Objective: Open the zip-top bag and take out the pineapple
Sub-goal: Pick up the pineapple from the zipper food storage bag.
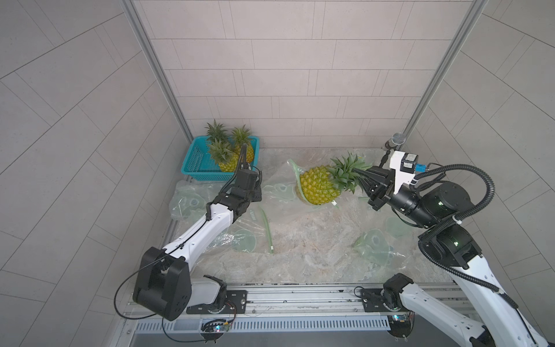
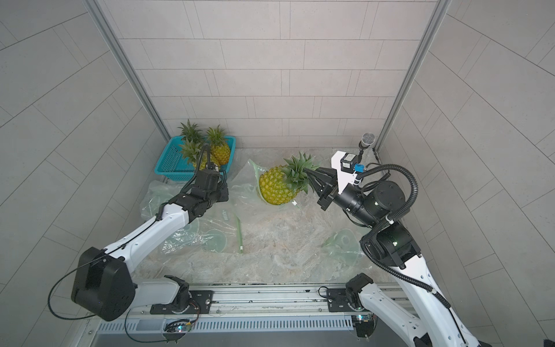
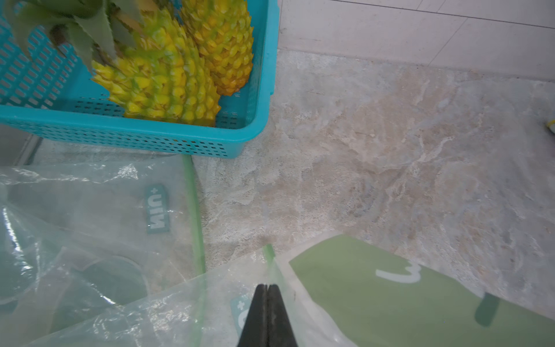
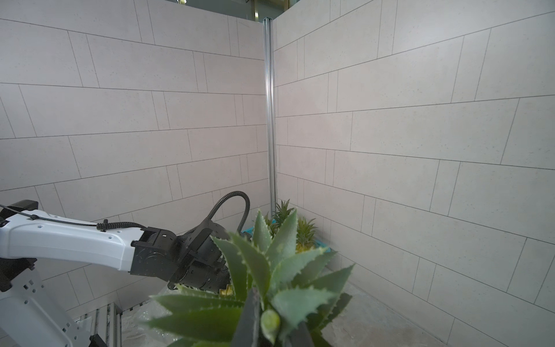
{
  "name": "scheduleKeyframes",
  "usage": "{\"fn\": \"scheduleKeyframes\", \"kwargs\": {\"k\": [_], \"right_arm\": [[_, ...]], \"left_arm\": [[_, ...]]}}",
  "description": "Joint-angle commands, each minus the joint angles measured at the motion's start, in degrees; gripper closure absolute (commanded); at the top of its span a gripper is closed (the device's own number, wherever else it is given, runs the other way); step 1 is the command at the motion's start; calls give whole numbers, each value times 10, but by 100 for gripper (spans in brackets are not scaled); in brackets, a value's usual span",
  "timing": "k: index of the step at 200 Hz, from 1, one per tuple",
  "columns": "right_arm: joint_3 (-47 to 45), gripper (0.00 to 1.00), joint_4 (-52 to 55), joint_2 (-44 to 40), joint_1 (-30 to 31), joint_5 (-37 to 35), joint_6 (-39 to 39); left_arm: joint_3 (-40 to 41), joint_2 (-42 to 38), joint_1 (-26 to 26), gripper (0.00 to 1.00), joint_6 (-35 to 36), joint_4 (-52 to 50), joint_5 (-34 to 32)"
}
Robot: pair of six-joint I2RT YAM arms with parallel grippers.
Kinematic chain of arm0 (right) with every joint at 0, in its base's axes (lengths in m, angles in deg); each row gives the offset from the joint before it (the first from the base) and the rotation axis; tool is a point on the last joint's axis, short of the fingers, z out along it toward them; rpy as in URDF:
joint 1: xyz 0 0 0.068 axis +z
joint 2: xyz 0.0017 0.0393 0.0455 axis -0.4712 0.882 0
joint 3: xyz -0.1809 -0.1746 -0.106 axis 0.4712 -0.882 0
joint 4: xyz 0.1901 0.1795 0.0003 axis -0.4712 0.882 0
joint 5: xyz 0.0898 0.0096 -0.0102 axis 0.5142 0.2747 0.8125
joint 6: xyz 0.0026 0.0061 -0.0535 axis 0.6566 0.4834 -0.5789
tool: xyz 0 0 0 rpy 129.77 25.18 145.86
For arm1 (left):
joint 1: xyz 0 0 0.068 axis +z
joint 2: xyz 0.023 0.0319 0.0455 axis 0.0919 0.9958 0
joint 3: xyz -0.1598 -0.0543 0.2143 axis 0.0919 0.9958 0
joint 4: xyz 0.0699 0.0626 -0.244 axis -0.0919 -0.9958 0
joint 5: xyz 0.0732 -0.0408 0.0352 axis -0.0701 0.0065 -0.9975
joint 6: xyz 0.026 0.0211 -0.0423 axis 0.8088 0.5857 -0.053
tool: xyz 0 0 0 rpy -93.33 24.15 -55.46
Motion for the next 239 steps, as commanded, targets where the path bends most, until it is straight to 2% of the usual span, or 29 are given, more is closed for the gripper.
{"fn": "scheduleKeyframes", "kwargs": {"k": [1,57,94,158,239], "right_arm": [[18,100,-102,-34,-1,-26,-17],[13,100,-98,-45,-1,-30,-20],[17,100,-92,-23,-1,-28,-19],[44,100,-118,40,-1,3,-5],[31,100,-97,-25,-1,-29,-21]], "left_arm": [[-15,6,9,100,23,-10,-82],[-37,15,9,100,52,-14,-146],[-49,12,5,100,67,-14,-134],[-57,22,-13,100,95,-14,-153],[-65,71,-13,100,120,-10,-224]]}}
